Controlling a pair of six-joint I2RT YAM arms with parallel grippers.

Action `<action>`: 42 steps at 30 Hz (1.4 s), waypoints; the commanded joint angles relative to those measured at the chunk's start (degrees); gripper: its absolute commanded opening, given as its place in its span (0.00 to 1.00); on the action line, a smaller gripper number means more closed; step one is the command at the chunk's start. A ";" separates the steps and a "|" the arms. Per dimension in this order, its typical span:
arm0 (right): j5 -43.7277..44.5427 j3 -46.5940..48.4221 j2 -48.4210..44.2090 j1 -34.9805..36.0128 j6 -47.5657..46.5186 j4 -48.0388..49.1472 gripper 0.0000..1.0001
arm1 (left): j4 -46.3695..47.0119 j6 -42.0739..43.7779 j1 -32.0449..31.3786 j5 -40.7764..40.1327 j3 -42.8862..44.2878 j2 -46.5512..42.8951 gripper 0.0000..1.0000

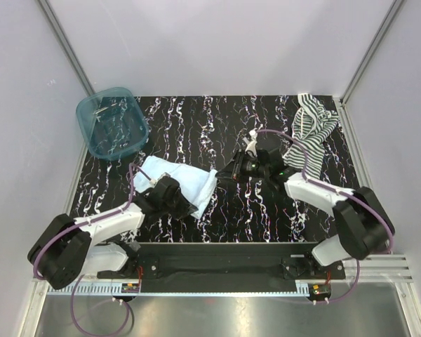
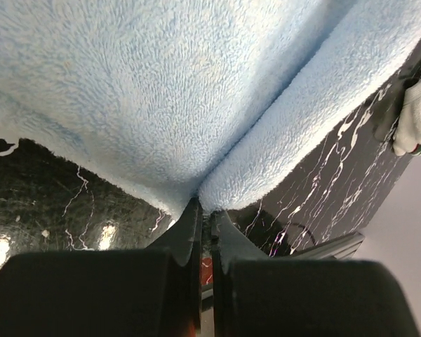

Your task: Roll the towels

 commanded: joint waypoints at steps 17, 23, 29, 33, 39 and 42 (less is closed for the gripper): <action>-4.34 0.45 25.93 2.49 5.00 28.47 0.04 | 0.44 0.52 0.34 3.15 -1.85 2.68 0.00; -1.79 0.98 30.42 1.87 5.44 31.55 0.01 | 2.20 2.28 0.34 3.77 -3.43 1.80 0.02; 2.34 0.89 32.79 1.17 5.45 29.36 0.00 | -3.68 7.38 0.34 0.35 -2.74 -0.56 0.09; 4.45 2.12 32.71 1.26 2.90 22.78 0.00 | -11.31 12.64 -0.28 -3.52 -0.37 -4.51 0.37; 4.98 2.30 30.95 1.43 1.58 18.20 0.00 | -20.98 21.96 -4.32 -15.73 5.69 -15.94 0.70; 5.16 2.73 30.16 1.87 0.79 16.10 0.00 | -24.51 27.15 -7.57 -21.97 10.70 -17.09 0.72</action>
